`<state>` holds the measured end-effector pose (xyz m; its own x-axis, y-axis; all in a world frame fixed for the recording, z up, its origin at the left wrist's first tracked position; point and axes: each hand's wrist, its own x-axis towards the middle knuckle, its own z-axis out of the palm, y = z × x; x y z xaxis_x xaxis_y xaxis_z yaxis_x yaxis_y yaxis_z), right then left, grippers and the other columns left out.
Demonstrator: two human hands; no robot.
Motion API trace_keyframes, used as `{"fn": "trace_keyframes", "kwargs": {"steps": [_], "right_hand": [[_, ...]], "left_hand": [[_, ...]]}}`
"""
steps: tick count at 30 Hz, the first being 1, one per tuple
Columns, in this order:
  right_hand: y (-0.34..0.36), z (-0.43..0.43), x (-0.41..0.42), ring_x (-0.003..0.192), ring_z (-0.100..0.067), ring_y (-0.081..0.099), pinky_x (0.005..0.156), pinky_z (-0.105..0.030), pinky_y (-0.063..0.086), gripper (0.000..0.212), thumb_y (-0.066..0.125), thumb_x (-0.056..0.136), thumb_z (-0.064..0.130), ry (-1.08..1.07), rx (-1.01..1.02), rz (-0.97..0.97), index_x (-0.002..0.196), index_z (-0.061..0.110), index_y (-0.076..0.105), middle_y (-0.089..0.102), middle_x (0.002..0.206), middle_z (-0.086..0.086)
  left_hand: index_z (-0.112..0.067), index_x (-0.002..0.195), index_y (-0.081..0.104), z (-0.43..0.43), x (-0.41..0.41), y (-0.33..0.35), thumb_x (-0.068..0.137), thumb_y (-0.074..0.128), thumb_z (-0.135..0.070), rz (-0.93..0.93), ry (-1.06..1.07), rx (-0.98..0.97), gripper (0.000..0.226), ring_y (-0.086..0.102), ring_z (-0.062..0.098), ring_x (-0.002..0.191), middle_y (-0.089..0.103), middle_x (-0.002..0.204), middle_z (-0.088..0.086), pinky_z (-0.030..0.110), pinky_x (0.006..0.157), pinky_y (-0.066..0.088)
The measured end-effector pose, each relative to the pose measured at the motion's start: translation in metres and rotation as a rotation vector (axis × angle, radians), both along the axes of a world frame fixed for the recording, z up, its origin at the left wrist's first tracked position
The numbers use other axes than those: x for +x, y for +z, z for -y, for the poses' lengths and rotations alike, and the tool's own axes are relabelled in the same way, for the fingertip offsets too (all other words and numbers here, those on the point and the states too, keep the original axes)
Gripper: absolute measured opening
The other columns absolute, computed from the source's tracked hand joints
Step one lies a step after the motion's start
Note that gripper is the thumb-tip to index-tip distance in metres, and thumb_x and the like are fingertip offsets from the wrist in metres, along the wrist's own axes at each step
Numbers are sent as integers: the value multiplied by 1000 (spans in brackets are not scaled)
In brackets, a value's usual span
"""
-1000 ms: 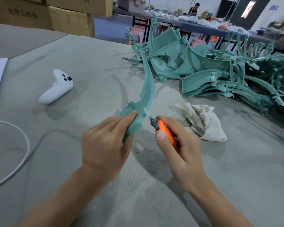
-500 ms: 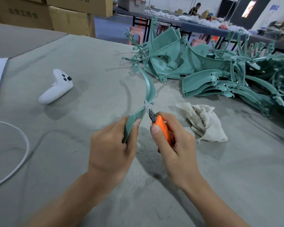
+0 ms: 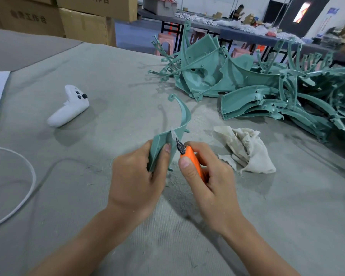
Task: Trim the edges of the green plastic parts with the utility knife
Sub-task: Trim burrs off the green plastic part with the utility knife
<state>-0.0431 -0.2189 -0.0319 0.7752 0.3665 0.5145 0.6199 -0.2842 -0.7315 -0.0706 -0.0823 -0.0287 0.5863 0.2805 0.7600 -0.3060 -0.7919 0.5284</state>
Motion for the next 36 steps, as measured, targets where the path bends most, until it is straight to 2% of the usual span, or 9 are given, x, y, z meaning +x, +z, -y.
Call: {"fn": "trace_keyframes", "kwargs": {"steps": [5,15,20,22,24,26,29,33,36], "right_hand": [[-2,-1,0,54,-6,44,55,-11,32,25,47,99,46,-35,-17,14,105,26,59,45,65,14],[-4,-1,5,49,-8,41,51,-12,29,24,47,99,51,-91,-5,-23,101,29,58,43,60,11],[-7,5,12,50,-9,42,55,-22,32,23,47,99,52,-175,-25,-55,99,31,56,45,61,11],[-6,5,11,51,-8,42,55,-20,32,23,47,99,52,-174,-1,-43,101,31,56,45,63,12],[-4,1,6,51,-7,43,54,-14,31,25,47,99,52,-125,22,-23,103,29,58,45,63,14],[-3,-3,0,53,-9,45,53,-12,31,30,46,99,52,-66,19,9,106,26,59,46,65,14],[-1,-7,-4,59,-15,48,53,-18,36,34,45,99,52,-24,-7,11,109,24,61,50,68,6],[0,-6,-4,59,-18,47,53,-25,38,34,46,98,51,-25,5,-4,110,24,62,50,68,2],[-2,-9,-5,60,-19,48,54,-30,41,33,45,98,53,-50,-1,2,109,26,61,51,68,3]], "left_hand": [[-12,62,52,-2,0,-3,90,49,-24,18,20,36,31,32,3,59,13,49,-22,-2,52,25],[-6,61,56,-1,2,-5,90,50,-23,39,93,71,34,32,6,59,27,49,-12,16,50,23],[-7,58,53,-2,2,-4,90,49,-25,17,94,43,36,38,18,61,27,47,-10,21,49,23],[-7,58,53,-2,2,-3,90,49,-26,3,90,33,37,39,20,62,28,45,-7,21,49,23],[-7,59,54,-1,1,-3,89,49,-26,-8,85,28,36,38,18,61,30,42,-8,20,49,23],[-13,59,49,-1,0,-2,90,52,-23,-16,67,4,32,32,10,57,20,46,-18,19,49,21],[-22,66,42,-1,1,-1,89,57,-16,-13,32,-7,28,30,8,57,15,48,-20,17,49,21],[-8,62,55,-2,0,-2,88,49,-21,4,43,41,29,38,18,59,25,51,-14,19,49,21],[-7,64,56,-3,0,-2,88,49,-21,7,44,37,29,33,14,57,24,52,-13,19,49,21]]}}
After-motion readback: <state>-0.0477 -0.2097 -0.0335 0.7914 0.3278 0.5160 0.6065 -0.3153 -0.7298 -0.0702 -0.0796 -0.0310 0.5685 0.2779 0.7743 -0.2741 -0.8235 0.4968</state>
